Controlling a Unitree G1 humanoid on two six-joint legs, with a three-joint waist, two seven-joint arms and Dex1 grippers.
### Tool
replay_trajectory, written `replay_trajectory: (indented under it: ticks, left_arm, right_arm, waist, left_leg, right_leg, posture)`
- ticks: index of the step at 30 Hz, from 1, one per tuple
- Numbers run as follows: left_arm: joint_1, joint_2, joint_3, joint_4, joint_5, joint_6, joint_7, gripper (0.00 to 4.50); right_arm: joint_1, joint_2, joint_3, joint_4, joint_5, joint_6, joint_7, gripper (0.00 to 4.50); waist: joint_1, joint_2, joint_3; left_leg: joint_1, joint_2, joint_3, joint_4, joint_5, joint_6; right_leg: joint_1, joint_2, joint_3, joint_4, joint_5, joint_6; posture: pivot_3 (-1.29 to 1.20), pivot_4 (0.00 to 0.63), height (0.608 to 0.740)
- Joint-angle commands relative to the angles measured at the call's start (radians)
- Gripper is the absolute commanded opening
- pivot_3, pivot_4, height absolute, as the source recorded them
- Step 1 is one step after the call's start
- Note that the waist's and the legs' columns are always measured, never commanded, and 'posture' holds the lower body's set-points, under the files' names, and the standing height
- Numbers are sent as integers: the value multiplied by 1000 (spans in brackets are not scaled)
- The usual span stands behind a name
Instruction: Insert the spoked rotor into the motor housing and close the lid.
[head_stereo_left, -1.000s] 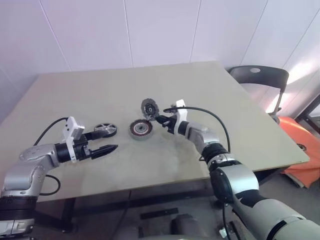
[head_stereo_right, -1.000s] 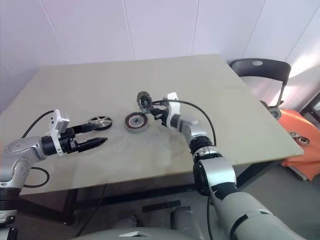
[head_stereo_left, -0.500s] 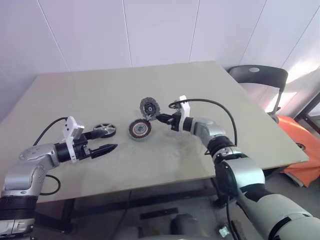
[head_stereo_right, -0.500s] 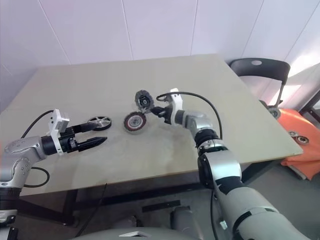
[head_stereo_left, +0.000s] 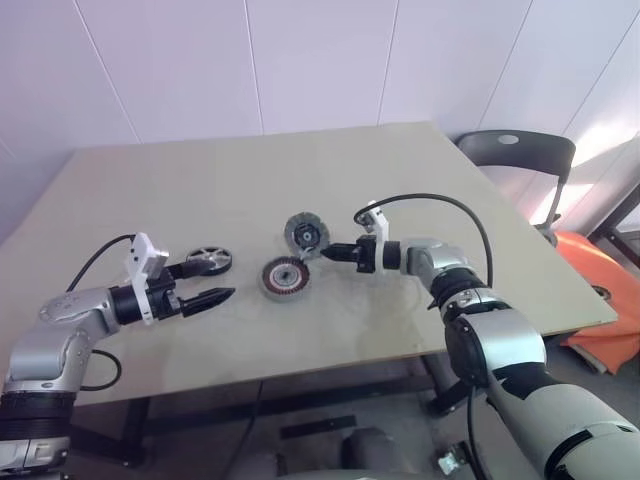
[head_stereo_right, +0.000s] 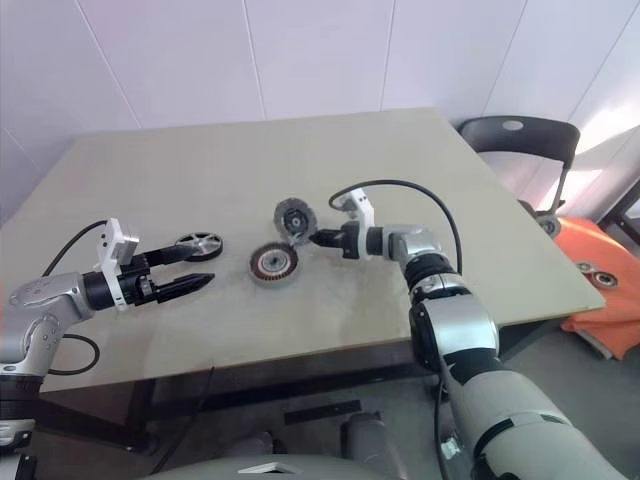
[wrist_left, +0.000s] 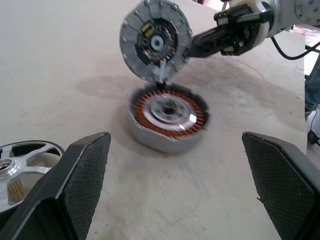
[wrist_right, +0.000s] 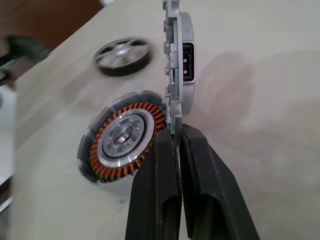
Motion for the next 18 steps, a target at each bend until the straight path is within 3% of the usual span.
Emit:
replay_trajectory:
  ticks: [1, 10, 18]
  left_arm:
    - [-14, 4, 22, -9, 2, -13, -1, 4482]
    - [-8, 7, 26, -13, -1, -10, -3, 4482]
    - [-1, 9, 26, -13, -2, -9, -8, 4482]
  right_arm:
    - [-25, -10, 18, -24, -11, 12, 72, 27]
    - [-23, -34, 63, -24, -49, -19, 178, 27]
    - [-72, -80, 142, 19, -165, -229, 143, 27]
  waist:
    - [0, 0, 0]
    - [0, 0, 0]
    - [4, 0, 0]
  left_leg:
    - [0, 0, 0, 0, 0, 0]
    - [0, 0, 0, 0, 0, 0]
    - [0, -1, 0, 1, 0, 0]
  right_leg:
    - [0, 0, 0, 0, 0, 0]
    - [0, 0, 0, 0, 0, 0]
    - [0, 0, 0, 0, 0, 0]
  posture:
    - [0, 0, 740]
    - [0, 0, 740]
    - [0, 0, 740]
